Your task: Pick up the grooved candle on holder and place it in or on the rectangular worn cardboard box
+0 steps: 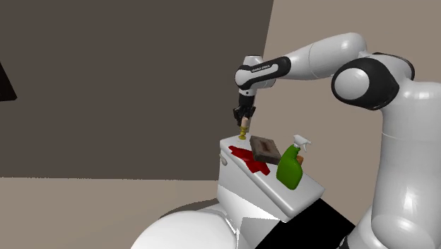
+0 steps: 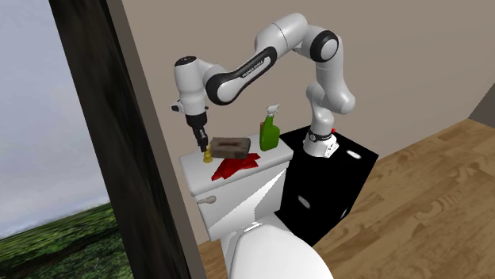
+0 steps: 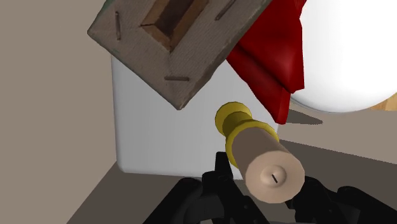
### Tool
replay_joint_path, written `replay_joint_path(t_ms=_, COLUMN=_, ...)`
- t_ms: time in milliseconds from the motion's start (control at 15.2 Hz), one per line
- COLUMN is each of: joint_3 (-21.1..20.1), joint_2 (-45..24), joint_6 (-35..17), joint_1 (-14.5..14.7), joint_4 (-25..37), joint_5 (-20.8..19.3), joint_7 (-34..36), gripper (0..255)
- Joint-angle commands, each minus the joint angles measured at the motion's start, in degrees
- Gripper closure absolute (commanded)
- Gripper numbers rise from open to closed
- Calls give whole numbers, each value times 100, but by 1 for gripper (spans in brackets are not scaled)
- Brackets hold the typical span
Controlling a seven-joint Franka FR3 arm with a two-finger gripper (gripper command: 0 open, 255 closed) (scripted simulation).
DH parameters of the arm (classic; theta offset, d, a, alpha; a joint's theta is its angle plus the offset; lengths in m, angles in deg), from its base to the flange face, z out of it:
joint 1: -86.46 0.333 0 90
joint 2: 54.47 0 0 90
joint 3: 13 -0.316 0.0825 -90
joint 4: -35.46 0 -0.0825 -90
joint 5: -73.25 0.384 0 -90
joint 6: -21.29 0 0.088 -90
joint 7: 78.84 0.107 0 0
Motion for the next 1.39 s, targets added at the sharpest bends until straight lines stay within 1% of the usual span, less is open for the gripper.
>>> replay_joint_path(t_ms=0, joint_3=4, joint_2=41, joint_6=143, joint_1=2, joint_4=100, joint_5=-11, joint_7=11, gripper=255)
replay_joint_path(t_ms=660, joint_3=20, joint_2=184, joint_6=854, joint_1=-3, joint_4=671, joint_5=-50, joint_7=45, gripper=255)
replay_joint_path(t_ms=1320, joint_3=31, joint_2=194, joint_6=1620, joint_1=-26, joint_4=1428, joint_5=-60, joint_7=64, gripper=255)
